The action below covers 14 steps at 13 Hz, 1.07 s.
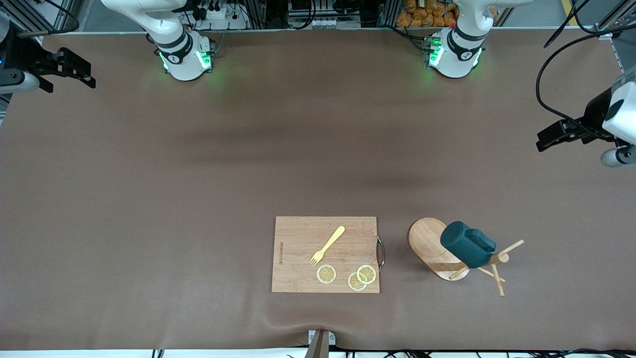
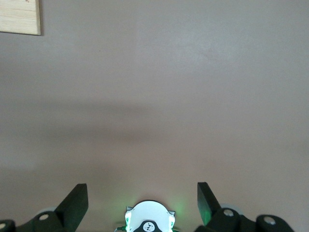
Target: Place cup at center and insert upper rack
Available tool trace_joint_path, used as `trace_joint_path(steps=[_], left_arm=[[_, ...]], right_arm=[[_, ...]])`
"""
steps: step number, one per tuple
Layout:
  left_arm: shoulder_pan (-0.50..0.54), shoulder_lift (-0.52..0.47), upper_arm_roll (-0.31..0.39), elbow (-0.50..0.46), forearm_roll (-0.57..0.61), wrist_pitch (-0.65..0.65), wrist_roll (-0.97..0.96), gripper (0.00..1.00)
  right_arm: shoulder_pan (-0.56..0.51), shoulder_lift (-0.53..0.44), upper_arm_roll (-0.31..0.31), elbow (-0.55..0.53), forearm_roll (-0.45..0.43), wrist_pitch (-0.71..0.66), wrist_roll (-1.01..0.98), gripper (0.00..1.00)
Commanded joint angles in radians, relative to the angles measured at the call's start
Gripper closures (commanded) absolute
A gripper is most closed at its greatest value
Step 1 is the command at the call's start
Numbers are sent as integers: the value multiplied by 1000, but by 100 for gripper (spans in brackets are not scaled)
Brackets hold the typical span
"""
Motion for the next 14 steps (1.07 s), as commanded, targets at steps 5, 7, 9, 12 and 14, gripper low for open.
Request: trace_joint_path(steps=[5,7,9,12,14], left_arm=[[-15,-106,23,-108,24,42,40,0],[-13,-138,20,-129,23,42,44,0],[-16,-161,12,-149,23,34,44,0],[-15,-183,17,-157,23,31,46,0],[-15,-210,14,-176,24,31,47,0]], right_arm=[[5,-11,15,10,-4,-4,-11,0],[22,-11,16,12,-9,-2,-11,0],[23,-11,17,12,-7,-4,-11,0],[19,-11,11,13,-10,0,-11,0],[13,-11,5,16,-10,-4,-8,0]])
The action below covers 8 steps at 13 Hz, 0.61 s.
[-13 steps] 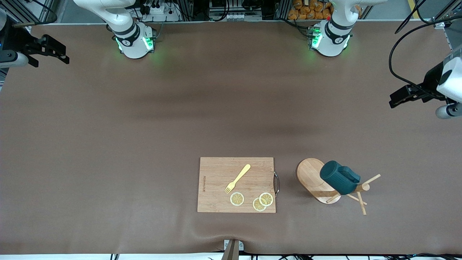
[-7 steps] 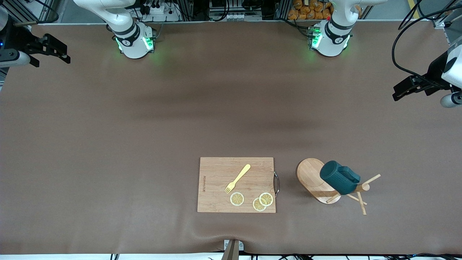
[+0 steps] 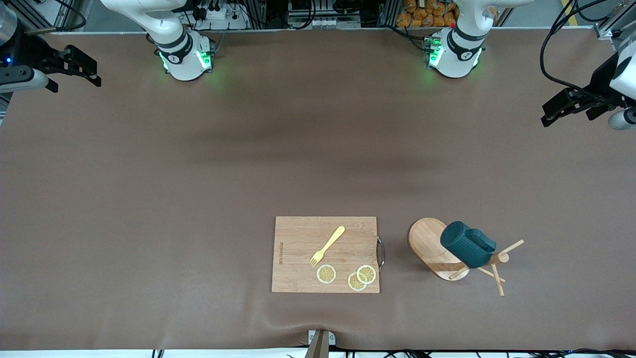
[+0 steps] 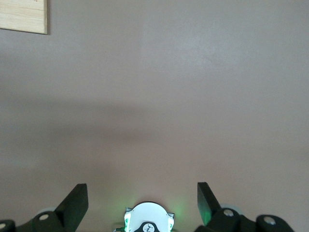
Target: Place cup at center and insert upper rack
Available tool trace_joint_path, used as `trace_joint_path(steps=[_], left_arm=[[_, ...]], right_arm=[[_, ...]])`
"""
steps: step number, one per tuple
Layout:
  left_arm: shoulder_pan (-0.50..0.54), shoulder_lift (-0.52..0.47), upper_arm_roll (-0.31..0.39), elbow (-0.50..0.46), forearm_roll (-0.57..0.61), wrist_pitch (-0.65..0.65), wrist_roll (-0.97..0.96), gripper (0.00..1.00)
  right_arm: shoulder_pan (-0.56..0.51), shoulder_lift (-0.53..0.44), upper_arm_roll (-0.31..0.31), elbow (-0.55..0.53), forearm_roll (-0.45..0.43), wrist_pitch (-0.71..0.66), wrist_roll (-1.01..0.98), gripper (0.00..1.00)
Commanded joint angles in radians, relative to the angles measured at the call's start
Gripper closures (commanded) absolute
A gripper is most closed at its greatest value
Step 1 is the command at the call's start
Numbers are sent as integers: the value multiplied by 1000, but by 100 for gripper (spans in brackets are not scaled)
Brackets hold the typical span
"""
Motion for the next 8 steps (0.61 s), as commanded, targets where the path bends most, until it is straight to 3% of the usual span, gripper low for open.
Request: trace_joint_path(steps=[1,8], left_arm=[[-9,-66,3,-53,23,6,18,0],[-17,-47,8,-9,21,0,30,0]], right_arm=[[-7,-11,-8,7,-11,-8,-2,0],[-74,-10,-8,6,-11,3,-6,0]])
